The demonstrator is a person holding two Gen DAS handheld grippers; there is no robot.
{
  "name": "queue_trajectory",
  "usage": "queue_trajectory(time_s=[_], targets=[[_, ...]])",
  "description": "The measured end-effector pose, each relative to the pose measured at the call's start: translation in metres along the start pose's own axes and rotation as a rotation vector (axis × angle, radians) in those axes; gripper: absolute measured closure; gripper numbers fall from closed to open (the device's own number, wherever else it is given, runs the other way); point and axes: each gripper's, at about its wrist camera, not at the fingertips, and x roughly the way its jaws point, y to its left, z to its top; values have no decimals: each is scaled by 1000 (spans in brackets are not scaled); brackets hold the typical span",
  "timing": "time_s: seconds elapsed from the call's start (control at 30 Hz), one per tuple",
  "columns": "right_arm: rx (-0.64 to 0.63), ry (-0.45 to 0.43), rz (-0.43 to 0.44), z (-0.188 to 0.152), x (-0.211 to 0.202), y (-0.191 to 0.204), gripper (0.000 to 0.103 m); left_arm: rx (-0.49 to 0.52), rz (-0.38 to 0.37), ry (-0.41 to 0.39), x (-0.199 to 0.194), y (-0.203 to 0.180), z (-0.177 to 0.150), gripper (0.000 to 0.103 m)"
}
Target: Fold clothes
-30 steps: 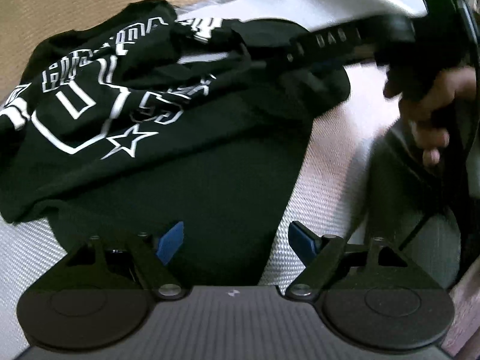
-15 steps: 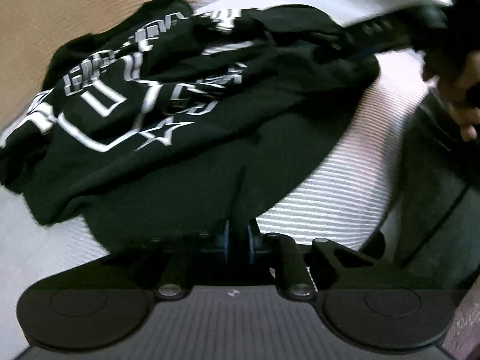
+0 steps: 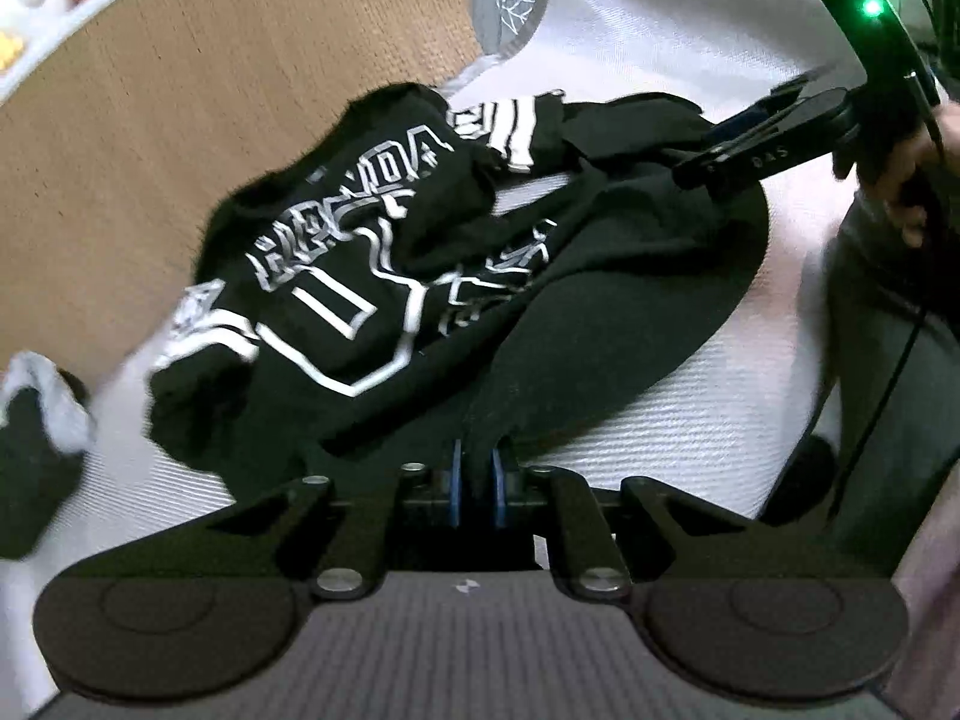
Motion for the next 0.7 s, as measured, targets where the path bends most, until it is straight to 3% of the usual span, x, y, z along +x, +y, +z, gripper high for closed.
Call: queue_trajectory(time_s=[0.1, 0.27, 0.43, 0.57, 0.7], targets=[[-58, 6, -32, -1, 1, -4, 41, 14, 12, 6, -8, 0, -4, 92], [-37, 18, -45, 2, 10, -16, 41, -20, 33, 60, -4, 12, -17, 95], [-37, 27, -52, 7, 21, -20, 41, -96, -32, 153, 12, 18, -25, 95], [-38, 34, -57, 10, 30, -23, 41, -142, -129, 138, 9, 20, -20, 94], [-38, 41, -58, 13, 39, -26, 41, -173, -230, -3, -20, 20, -7, 88]])
